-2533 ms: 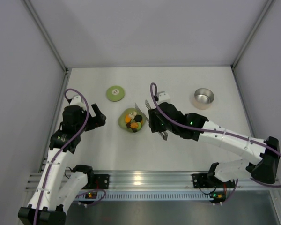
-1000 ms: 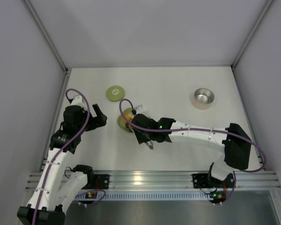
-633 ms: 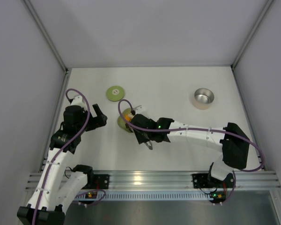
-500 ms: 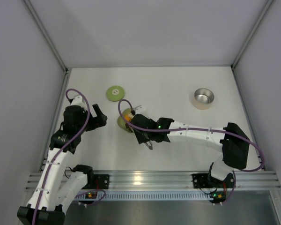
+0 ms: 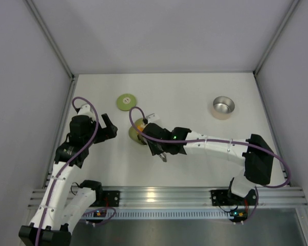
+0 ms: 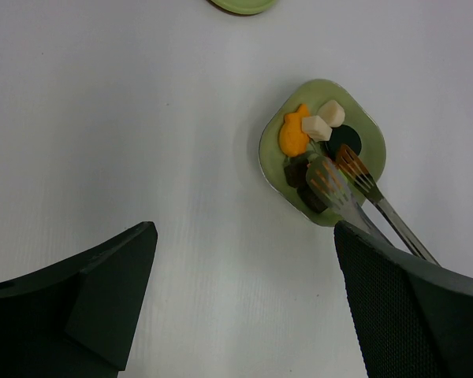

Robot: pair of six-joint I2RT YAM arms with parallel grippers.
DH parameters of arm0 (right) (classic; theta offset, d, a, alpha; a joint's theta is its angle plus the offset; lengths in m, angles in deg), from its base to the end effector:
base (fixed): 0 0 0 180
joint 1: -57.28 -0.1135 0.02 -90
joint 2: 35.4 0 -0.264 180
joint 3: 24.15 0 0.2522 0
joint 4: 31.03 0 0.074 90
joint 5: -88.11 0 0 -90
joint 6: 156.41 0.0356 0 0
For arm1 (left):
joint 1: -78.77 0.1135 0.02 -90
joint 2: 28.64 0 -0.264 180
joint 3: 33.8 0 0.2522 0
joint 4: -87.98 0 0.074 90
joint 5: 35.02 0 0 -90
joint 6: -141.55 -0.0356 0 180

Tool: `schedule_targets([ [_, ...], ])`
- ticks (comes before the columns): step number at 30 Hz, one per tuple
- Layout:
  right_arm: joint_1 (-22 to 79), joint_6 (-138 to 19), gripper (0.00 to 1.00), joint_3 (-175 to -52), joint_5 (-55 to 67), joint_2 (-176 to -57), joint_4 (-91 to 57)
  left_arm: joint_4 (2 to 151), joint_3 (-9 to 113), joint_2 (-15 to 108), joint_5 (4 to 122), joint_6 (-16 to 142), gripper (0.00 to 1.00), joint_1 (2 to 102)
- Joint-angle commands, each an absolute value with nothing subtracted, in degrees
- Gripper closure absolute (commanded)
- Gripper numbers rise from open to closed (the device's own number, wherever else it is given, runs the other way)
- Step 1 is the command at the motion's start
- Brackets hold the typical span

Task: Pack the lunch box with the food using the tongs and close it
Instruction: Pick up the fake food from the plate, then place the fake food in the packing box.

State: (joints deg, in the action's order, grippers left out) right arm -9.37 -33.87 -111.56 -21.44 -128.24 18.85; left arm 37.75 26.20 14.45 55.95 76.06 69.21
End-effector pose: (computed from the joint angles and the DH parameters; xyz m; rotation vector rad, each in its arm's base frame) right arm 0.1478 0.3124 0.2649 -0.5998 2.4100 0.3129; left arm 0.1578 -0.0272 0.3070 -0.2730 2.1573 -0.3612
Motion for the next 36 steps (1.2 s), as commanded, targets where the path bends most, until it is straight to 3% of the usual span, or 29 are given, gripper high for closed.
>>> schedule_targets([
  [1,-10.5,-34.5,0.76,-115.0,-23.9,-125.1,20.3,39.2,26.3,14.9,55.7,75.8,0.01,68.8],
  [14,-2.1,-35.4,0.76,-112.4,-24.6,-115.0,21.5,39.2,26.4,14.9,55.8,75.8,0.01,68.8],
  [22,17.2,-37.1,0.74,-109.1,-23.0,-105.3,22.3,39.3,26.4,14.8,56.0,75.8,0.01,68.7],
  [26,28.3,-38.2,0.73,-108.5,-22.3,-104.0,22.6,39.3,26.4,14.6,56.0,75.7,0.01,68.5],
  [36,44.8,-40.5,0.73,-103.2,-16.5,-104.8,19.9,39.3,26.4,14.3,56.1,75.7,0.01,68.3],
])
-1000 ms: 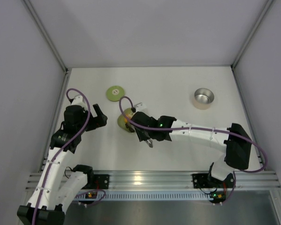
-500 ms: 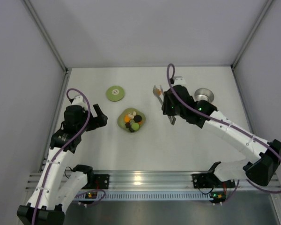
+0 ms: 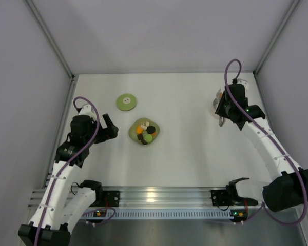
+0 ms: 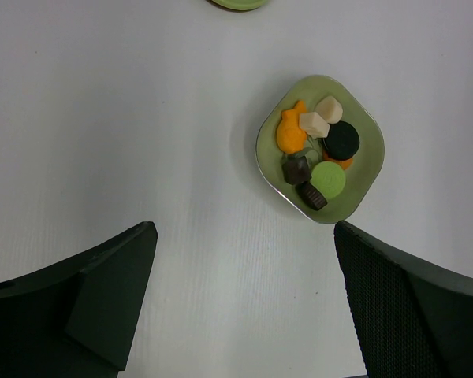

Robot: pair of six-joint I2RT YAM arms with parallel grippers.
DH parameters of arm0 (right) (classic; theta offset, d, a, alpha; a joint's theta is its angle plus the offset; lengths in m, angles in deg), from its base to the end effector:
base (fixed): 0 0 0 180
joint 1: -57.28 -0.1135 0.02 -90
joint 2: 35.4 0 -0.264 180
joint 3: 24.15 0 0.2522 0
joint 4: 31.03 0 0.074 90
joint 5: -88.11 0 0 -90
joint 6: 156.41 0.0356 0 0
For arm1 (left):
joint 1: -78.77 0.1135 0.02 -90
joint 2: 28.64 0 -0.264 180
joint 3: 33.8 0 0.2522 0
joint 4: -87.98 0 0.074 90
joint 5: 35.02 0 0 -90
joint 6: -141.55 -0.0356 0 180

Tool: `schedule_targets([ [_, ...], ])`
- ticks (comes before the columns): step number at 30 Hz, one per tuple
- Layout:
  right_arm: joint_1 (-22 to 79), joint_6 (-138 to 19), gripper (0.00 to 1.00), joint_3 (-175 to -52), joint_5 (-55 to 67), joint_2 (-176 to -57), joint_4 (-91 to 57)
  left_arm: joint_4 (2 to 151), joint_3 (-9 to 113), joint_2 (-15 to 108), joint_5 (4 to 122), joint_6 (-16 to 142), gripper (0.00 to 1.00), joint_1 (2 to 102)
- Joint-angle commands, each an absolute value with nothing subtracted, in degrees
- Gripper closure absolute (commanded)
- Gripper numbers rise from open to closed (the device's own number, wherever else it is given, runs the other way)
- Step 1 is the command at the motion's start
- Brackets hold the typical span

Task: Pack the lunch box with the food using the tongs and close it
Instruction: Place the fake food in the packing box.

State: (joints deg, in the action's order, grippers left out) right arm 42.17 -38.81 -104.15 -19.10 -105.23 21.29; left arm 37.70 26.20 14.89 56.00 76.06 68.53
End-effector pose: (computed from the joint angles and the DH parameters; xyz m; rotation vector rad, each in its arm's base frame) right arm 0.2511 0.0569 0.3334 0.3970 2.2320 0.0466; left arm 0.1588 -0.0293 0.3058 -0.2610 2.1684 -0.3667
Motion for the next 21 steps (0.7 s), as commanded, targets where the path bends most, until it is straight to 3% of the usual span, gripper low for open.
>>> schedule_targets([
  [1,45.3,-40.6,0.74,-102.4,-16.5,-104.9,19.5,39.2,26.4,14.3,56.1,75.7,0.01,68.3],
  [10,49.5,-41.8,0.74,-98.9,-14.5,-107.1,16.5,39.2,26.4,14.4,56.0,75.7,0.01,68.2],
  [21,50.5,-42.6,0.63,-98.8,-14.5,-107.6,16.3,39.2,26.4,14.6,55.9,75.8,0.01,68.0],
])
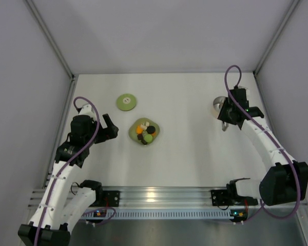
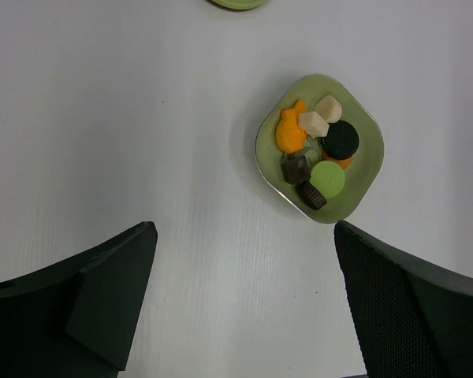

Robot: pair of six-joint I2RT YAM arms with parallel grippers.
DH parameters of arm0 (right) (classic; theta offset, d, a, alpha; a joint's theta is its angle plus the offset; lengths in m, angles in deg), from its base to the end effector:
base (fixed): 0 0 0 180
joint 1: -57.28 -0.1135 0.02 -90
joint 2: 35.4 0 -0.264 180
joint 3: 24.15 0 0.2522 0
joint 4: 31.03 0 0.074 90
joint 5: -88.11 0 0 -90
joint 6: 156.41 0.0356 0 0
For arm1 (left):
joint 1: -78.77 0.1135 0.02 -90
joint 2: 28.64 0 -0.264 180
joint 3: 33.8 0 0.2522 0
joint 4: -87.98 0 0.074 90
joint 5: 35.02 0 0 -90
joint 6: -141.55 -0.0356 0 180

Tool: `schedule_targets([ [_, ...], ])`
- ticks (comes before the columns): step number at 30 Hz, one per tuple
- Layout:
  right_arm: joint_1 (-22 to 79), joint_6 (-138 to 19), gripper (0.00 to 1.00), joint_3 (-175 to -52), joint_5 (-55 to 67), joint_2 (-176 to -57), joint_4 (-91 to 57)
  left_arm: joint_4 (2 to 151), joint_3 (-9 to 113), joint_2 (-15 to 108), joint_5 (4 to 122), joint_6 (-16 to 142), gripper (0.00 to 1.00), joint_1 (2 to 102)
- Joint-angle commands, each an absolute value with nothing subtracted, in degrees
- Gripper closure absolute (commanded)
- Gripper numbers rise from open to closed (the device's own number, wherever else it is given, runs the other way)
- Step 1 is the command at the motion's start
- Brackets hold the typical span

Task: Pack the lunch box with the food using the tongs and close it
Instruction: Place the fake food in the packing box, then pick up the fake food from the plate.

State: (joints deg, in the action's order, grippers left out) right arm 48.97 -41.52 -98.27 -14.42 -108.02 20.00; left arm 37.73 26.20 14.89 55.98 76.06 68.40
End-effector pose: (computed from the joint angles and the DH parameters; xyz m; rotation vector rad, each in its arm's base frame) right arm 0.2622 0.0305 0.2893 0.4432 2.3666 0.0002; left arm 0.1588 -0.0297 0.3059 -0.2587 2.1682 -0.3678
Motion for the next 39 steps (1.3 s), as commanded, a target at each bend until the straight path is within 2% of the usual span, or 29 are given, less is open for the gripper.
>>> schedule_targets([
  [1,50.5,-42.6,0.62,-99.0,-14.6,-107.5,16.4,39.2,26.4,14.7,55.9,75.7,0.01,68.0],
  [8,50.6,-42.9,0.53,-99.0,-15.1,-107.0,16.7,39.2,26.4,14.8,55.9,75.8,0.01,68.0],
  [18,50.3,-43.4,0.54,-101.3,-13.0,-104.6,19.2,39.2,26.4,15.0,55.9,75.7,0.01,67.9],
  [24,44.8,-42.6,0.54,-103.5,-12.6,-99.7,22.4,39.3,26.4,15.1,55.9,75.7,0.01,67.9],
  [35,13.5,-35.3,0.55,-105.1,-19.7,-103.9,21.0,39.1,26.3,15.3,55.6,75.9,0.01,67.8],
  [39,4.3,-33.5,0.56,-107.9,-22.0,-111.0,19.7,39.2,26.3,15.4,55.6,75.8,0.01,67.7],
])
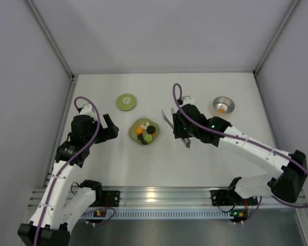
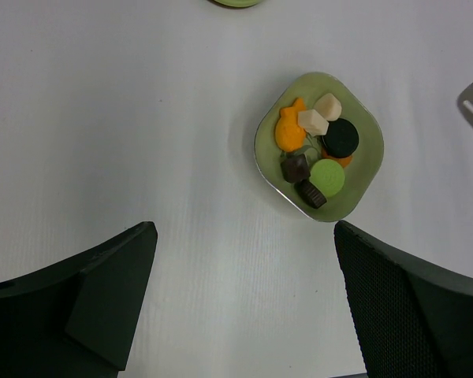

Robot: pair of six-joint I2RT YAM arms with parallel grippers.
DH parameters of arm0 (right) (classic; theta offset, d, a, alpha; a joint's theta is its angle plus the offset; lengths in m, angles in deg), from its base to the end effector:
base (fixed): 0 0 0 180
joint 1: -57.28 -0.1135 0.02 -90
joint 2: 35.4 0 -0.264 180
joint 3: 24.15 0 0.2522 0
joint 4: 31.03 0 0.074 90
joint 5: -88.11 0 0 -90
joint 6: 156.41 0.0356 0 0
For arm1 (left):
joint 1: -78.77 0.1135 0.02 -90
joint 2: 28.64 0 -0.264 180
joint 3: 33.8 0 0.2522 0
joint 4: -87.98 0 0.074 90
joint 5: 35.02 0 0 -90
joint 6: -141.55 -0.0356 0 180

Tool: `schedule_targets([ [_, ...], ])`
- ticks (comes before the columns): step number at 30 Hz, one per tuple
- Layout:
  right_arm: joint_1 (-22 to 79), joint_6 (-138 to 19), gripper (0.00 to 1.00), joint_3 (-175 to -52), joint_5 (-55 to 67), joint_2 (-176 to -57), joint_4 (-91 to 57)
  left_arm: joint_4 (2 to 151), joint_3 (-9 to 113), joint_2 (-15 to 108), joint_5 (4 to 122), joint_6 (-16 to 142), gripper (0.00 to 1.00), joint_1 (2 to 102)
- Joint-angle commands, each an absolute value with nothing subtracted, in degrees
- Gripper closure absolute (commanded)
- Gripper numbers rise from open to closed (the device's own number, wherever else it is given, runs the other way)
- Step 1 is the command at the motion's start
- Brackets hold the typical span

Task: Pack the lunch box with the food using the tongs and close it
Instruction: Pick up the fake food from the plate.

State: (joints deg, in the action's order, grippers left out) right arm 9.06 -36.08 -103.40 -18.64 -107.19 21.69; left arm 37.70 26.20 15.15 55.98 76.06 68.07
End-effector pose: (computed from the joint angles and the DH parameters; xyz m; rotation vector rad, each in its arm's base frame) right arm 0.1833 0.1898 0.3202 -0.2238 2.3334 0.3429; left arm 0.1594 -0.0308 0.3052 -0.2531 2.1744 -0.3697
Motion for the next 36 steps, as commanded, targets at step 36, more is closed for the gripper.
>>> schedule_targets([
  [36,-6.1,-33.4,0.55,-116.4,-24.0,-131.6,19.5,39.1,26.4,15.4,55.6,76.1,0.01,66.8],
])
